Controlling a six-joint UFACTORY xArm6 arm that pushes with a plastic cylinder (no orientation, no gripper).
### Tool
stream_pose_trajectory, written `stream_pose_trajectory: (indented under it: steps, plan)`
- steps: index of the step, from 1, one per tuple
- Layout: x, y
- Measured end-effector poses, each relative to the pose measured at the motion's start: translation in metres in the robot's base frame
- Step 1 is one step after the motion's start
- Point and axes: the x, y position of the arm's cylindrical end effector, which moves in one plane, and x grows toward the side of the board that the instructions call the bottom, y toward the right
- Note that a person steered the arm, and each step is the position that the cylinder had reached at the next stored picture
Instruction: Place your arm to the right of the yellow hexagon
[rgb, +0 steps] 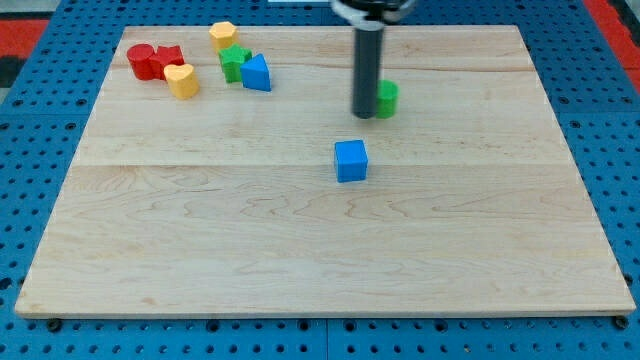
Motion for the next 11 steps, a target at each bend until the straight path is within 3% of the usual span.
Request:
stream_pose_trajectory:
  steps: [1, 3, 4, 5, 6, 7, 9, 11]
  plan:
    - [-0.001, 0.007]
    - [0.011, -0.044]
    - [-0.027, -0.071]
    - [-0.084, -0.031]
    - [-0.116, -0.034]
    - [-0.143, -0.081]
    - [-0.145, -0.155]
    - [-0.145, -0.156]
